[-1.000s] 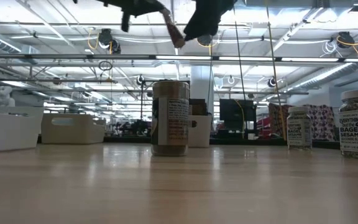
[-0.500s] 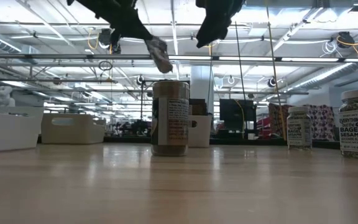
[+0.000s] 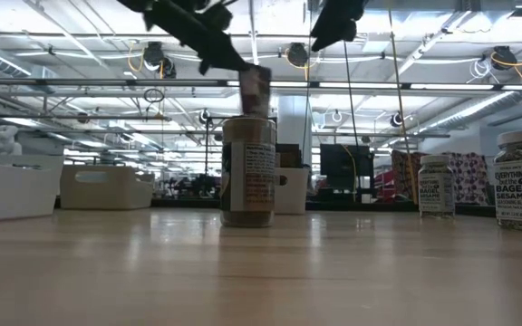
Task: Sort spices by type
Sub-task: Put the brown seasoning pack into the top white bin
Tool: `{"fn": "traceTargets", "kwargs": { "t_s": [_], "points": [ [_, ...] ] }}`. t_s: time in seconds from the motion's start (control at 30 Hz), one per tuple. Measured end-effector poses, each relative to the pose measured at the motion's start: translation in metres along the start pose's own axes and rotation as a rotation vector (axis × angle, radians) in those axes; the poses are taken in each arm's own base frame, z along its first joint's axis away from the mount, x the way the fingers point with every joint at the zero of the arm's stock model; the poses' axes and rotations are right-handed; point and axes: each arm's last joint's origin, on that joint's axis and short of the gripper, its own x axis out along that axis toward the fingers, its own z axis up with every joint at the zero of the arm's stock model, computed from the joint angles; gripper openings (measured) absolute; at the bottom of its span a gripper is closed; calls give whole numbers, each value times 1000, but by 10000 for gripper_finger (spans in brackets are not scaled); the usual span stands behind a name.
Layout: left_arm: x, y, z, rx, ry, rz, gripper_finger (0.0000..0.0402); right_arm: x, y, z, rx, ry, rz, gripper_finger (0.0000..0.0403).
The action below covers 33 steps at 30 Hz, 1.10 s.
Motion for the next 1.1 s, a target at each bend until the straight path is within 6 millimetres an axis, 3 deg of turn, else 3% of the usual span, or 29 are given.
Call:
{"fn": "traceTargets", "kwargs": {
  "t_s": [0.2, 0.47, 0.9, 1.1],
  "points": [
    [32, 16, 6, 118, 57, -34, 0, -18, 1, -3, 10, -24, -9, 226],
    [64, 29, 6, 202, 80, -39, 0, -22, 2, -8, 18, 7, -5, 226],
    [107, 38, -28, 217, 188, -72, 0, -22, 2, -8, -15, 11, -2, 226],
    [122, 37, -41, 332, 223, -105, 0, -17, 2, -10, -29, 4, 1, 226]
  ]
}}
